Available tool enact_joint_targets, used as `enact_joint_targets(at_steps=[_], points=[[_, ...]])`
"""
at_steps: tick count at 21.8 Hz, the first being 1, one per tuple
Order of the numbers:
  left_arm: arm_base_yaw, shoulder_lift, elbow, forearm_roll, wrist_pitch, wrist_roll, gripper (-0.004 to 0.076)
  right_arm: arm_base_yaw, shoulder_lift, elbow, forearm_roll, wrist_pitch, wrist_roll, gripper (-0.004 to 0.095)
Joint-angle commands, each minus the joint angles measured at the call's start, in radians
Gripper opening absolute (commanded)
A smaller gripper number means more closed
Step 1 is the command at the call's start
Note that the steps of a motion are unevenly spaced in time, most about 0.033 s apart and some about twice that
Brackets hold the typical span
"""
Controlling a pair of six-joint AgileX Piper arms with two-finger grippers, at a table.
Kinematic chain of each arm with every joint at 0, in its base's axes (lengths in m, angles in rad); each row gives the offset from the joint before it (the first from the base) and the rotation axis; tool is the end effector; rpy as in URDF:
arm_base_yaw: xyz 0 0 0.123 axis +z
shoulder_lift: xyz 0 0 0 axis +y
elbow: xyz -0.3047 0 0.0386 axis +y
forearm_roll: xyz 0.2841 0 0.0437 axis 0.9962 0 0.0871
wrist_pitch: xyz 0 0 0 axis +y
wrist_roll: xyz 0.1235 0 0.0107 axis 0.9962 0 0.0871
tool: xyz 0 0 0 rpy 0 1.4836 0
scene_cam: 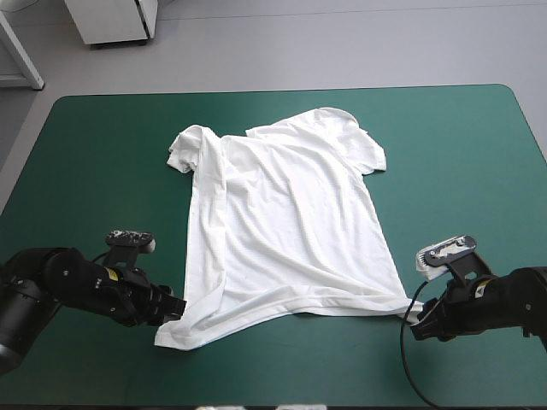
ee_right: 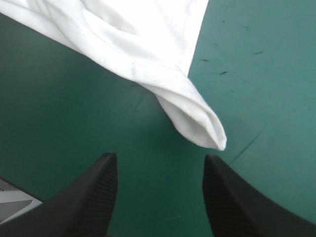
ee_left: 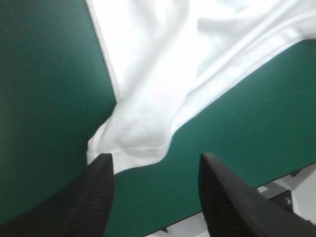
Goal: Fold the cloth
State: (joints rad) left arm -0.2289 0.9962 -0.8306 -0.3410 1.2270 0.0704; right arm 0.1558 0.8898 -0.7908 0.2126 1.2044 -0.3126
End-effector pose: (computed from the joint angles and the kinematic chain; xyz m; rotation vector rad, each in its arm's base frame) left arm 0.1734 -0.0805 0.2831 0.3234 2.8432 -0.5144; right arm 0.1623 0.0502 0.2858 -0.5861 2.6989 0.2543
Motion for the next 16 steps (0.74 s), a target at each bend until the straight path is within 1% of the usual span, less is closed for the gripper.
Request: enact_joint_targets(at_steps=[1, 4, 7, 9, 13, 16], points=[[-0.001, -0.056, -0.088, -0.089, 0.062, -0.01, 0.0393, -0.001, -0.012, -0.094, -0.005, 0.016, 0.027, 0.0515], [-0.007, -0.063, -0.099, -0.08, 0.064, -0.01, 0.0393, 0.001, -0.012, -0.13, -0.032, 0.023, 0.05, 0.0515], [-0.056, -0.052, -0.095, 0.027, 0.064, -0.01, 0.0393, 0.001, -0.012, -0.128, -0.03, 0.028, 0.07, 0.0515], [-0.092, -0.05, -0.063, 0.092, 0.064, -0.01, 0.0393, 0.001, -0.012, -0.128, -0.03, 0.035, 0.077, 0.0515], [-0.103, -0.044, 0.088, 0.097, 0.061, 0.008, 0.0393, 0.001, -0.012, -0.128, -0.037, 0.036, 0.079, 0.0514], [-0.103, -0.044, 0.121, 0.107, 0.005, 0.026, 0.0393, 0.001, -0.012, -0.126, -0.052, 0.03, 0.079, 0.0514]])
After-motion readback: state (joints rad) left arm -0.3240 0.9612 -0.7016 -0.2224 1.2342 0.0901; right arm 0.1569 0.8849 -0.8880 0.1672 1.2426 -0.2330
